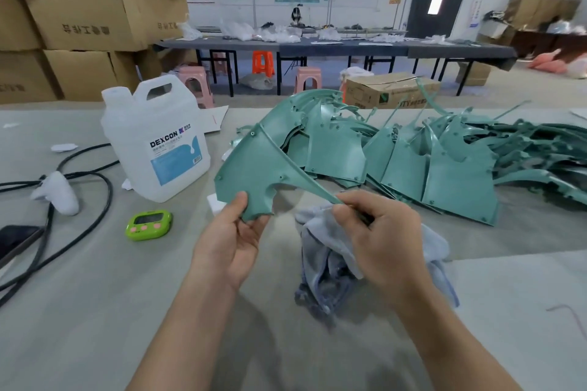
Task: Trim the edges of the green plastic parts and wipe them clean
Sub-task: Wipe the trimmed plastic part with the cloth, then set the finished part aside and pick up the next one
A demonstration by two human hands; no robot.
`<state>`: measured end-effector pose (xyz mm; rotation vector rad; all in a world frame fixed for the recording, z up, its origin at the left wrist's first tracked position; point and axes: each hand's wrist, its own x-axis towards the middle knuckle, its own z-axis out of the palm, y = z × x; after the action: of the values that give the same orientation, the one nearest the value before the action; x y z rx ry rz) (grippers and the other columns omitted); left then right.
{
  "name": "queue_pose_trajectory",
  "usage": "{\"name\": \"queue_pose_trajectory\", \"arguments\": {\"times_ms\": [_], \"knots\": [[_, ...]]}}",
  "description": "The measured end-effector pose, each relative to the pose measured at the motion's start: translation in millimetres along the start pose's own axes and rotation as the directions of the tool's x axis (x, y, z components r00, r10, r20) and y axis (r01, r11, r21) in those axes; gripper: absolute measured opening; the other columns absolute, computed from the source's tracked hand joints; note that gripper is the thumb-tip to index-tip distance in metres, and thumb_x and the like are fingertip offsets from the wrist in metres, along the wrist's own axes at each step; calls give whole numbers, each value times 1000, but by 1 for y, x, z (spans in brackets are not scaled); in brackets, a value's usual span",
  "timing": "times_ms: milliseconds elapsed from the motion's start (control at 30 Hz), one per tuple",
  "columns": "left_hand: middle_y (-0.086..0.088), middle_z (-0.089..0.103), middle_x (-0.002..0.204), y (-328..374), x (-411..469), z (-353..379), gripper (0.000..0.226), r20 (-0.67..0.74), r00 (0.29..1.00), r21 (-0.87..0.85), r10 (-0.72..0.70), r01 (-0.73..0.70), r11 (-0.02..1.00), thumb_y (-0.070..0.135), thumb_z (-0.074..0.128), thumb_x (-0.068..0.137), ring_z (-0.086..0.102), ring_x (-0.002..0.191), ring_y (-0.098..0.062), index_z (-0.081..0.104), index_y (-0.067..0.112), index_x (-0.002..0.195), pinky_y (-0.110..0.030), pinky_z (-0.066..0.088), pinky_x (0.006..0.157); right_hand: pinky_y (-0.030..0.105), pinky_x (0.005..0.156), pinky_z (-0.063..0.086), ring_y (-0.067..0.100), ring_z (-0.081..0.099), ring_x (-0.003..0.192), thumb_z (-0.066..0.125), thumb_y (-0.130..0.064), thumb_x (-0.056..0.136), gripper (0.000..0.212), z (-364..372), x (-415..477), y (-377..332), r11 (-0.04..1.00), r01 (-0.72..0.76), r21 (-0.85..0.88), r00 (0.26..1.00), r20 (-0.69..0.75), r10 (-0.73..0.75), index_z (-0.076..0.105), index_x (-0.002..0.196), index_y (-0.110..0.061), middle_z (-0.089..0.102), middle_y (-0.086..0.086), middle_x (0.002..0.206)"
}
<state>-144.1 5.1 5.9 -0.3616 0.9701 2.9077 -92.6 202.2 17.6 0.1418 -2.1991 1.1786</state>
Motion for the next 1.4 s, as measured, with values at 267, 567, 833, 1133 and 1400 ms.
{"name": "queue_pose_trajectory", "arguments": {"times_ms": [267,567,833,1133,1400], "knots": [[-13,74,116,-39,-35,38,29,303,937,83,-174,156,984,8,47,101,75,95,-22,66,3,123,-32,63,73,25,64,46,9,59,66,66,-19,92,18,-80,-30,19,982,-170,84,985,3,171,76,87,-33,68,-8,70],[-22,67,128,-171,-126,151,50,594,553,452,-584,371,811,5,59,82,68,113,-37,55,-1,132,-44,59,89,27,49,33,10,41,49,59,-32,87,20,-238,-135,45,901,-430,56,823,-385,417,73,78,-20,49,-5,50],[-16,77,100,-352,-265,193,17,334,537,822,-774,236,519,8,68,90,76,87,-31,68,7,107,-29,60,58,19,49,40,7,55,54,63,-17,98,23,-351,-311,58,698,-661,274,343,-717,607,76,78,-15,68,8,66],[-9,43,155,-486,-374,167,58,45,31,993,-998,109,49,42,51,103,37,145,-24,40,13,152,-45,38,114,52,94,56,30,72,91,67,-20,93,18,-443,-453,113,349,-591,727,-336,-615,713,79,98,-8,77,17,96],[-2,49,149,-497,-342,129,35,24,175,994,-984,-110,5,20,62,96,49,127,-16,61,23,131,-36,45,105,38,74,52,20,59,81,62,-30,96,31,-430,-463,155,-40,-889,455,-352,-628,694,61,123,-14,64,-3,96]]}}
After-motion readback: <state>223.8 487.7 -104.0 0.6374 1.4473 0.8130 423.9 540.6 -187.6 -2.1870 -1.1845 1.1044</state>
